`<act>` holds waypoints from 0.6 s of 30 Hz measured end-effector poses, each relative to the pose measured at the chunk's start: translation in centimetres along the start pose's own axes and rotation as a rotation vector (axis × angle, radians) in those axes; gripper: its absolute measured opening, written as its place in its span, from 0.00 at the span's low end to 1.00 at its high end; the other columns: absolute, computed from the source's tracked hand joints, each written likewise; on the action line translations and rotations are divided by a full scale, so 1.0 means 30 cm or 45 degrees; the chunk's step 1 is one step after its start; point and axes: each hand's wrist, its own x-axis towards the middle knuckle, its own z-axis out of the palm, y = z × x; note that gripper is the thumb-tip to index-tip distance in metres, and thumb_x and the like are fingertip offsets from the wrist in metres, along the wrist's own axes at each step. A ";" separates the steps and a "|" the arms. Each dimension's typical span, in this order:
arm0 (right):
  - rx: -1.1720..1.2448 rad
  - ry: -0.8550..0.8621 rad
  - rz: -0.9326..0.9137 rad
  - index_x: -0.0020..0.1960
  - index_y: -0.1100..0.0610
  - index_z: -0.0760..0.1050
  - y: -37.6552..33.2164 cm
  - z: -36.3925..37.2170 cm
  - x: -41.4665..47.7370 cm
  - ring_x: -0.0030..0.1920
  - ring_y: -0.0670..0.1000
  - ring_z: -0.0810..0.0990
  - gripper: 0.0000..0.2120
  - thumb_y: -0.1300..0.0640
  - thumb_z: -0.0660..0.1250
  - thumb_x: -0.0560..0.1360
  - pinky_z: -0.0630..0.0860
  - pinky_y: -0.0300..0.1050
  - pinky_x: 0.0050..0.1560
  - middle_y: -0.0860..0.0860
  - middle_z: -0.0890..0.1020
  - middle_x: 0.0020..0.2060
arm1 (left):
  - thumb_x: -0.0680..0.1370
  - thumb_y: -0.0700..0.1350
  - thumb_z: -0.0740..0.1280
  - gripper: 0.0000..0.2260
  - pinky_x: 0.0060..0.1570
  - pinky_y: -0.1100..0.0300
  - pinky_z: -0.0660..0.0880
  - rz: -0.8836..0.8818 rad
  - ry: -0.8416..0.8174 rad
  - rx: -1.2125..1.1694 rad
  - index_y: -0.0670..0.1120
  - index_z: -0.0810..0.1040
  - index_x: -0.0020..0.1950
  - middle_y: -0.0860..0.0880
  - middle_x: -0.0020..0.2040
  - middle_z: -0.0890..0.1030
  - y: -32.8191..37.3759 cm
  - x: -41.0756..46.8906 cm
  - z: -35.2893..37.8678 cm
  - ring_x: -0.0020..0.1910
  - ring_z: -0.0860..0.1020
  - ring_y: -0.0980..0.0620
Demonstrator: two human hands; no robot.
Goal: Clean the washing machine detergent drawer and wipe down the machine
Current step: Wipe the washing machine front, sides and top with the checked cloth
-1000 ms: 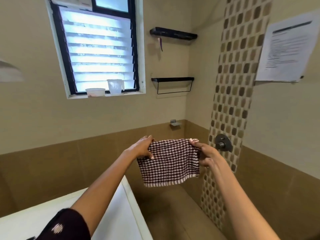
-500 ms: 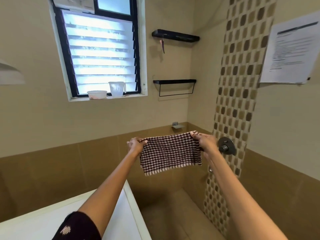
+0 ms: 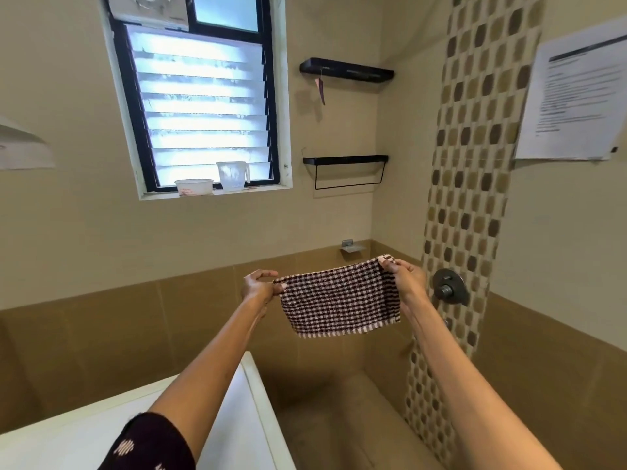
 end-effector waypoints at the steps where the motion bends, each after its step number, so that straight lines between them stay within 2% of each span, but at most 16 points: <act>1: 0.024 0.011 0.001 0.43 0.57 0.79 0.005 -0.001 0.005 0.44 0.50 0.79 0.02 0.60 0.68 0.73 0.76 0.45 0.48 0.52 0.82 0.40 | 0.69 0.28 0.71 0.15 0.36 0.63 0.78 0.021 -0.006 -0.018 0.45 0.78 0.49 0.38 0.56 0.79 0.005 0.000 0.002 0.41 0.79 0.48; 2: 0.044 0.024 0.003 0.43 0.58 0.79 0.009 -0.001 0.010 0.45 0.51 0.79 0.02 0.60 0.68 0.73 0.76 0.46 0.50 0.52 0.82 0.40 | 0.69 0.28 0.71 0.17 0.45 0.60 0.78 0.024 -0.026 -0.038 0.44 0.77 0.53 0.38 0.56 0.79 0.012 -0.001 0.003 0.47 0.80 0.46; 3: 0.067 0.041 0.006 0.44 0.58 0.79 0.015 -0.002 0.015 0.46 0.51 0.80 0.02 0.60 0.68 0.73 0.76 0.48 0.52 0.53 0.82 0.41 | 0.69 0.28 0.71 0.19 0.48 0.59 0.78 0.035 -0.049 -0.062 0.42 0.75 0.56 0.38 0.54 0.79 0.020 -0.002 0.003 0.49 0.80 0.45; 6: 0.090 0.090 0.018 0.49 0.61 0.79 0.029 -0.009 0.031 0.49 0.53 0.80 0.06 0.61 0.67 0.74 0.77 0.49 0.55 0.54 0.82 0.44 | 0.71 0.28 0.68 0.20 0.28 0.72 0.74 0.128 -0.175 -0.094 0.37 0.73 0.61 0.44 0.41 0.78 0.055 -0.016 -0.002 0.38 0.77 0.52; 7: 0.090 0.102 0.021 0.52 0.62 0.78 0.033 -0.013 0.035 0.48 0.52 0.80 0.08 0.62 0.66 0.75 0.77 0.48 0.53 0.53 0.82 0.44 | 0.71 0.28 0.67 0.19 0.26 0.73 0.73 0.154 -0.219 -0.065 0.36 0.73 0.61 0.45 0.40 0.78 0.068 -0.020 -0.006 0.37 0.76 0.54; 9: 0.080 0.119 0.005 0.57 0.62 0.76 0.034 -0.020 0.038 0.49 0.52 0.80 0.10 0.64 0.63 0.76 0.78 0.47 0.53 0.53 0.81 0.46 | 0.73 0.28 0.66 0.15 0.30 0.71 0.75 0.201 -0.316 0.031 0.35 0.75 0.59 0.42 0.45 0.80 0.087 -0.019 -0.014 0.37 0.78 0.55; 11: 0.046 0.134 -0.042 0.58 0.62 0.76 0.036 -0.029 0.037 0.52 0.53 0.79 0.11 0.65 0.63 0.76 0.77 0.50 0.56 0.55 0.81 0.50 | 0.73 0.27 0.65 0.12 0.38 0.66 0.79 0.284 -0.377 0.196 0.33 0.76 0.56 0.35 0.51 0.80 0.098 -0.021 -0.021 0.35 0.79 0.56; 13: -0.023 0.123 -0.101 0.57 0.61 0.76 0.038 -0.034 0.037 0.52 0.53 0.79 0.11 0.64 0.63 0.76 0.78 0.48 0.53 0.55 0.81 0.51 | 0.73 0.29 0.66 0.11 0.51 0.58 0.79 0.386 -0.359 0.429 0.33 0.78 0.55 0.36 0.50 0.81 0.100 -0.025 -0.013 0.38 0.80 0.54; 14: -0.074 0.113 -0.131 0.57 0.61 0.76 0.038 -0.034 0.037 0.52 0.52 0.79 0.10 0.63 0.63 0.77 0.78 0.45 0.50 0.54 0.81 0.51 | 0.74 0.31 0.66 0.10 0.55 0.58 0.77 0.444 -0.309 0.531 0.34 0.79 0.55 0.38 0.51 0.81 0.103 -0.030 -0.004 0.42 0.80 0.52; 16: -0.188 0.123 -0.187 0.58 0.61 0.76 0.042 -0.032 0.038 0.52 0.51 0.79 0.11 0.62 0.63 0.77 0.77 0.44 0.52 0.53 0.81 0.51 | 0.75 0.33 0.66 0.10 0.55 0.63 0.72 0.554 -0.174 0.643 0.35 0.79 0.55 0.40 0.54 0.81 0.110 -0.039 0.015 0.49 0.79 0.50; 18: -0.318 0.165 -0.234 0.57 0.61 0.77 0.048 -0.034 0.045 0.53 0.51 0.79 0.10 0.62 0.63 0.77 0.76 0.44 0.54 0.54 0.81 0.52 | 0.76 0.34 0.65 0.09 0.50 0.67 0.71 0.601 -0.097 0.670 0.35 0.79 0.55 0.40 0.55 0.81 0.116 -0.044 0.028 0.48 0.76 0.51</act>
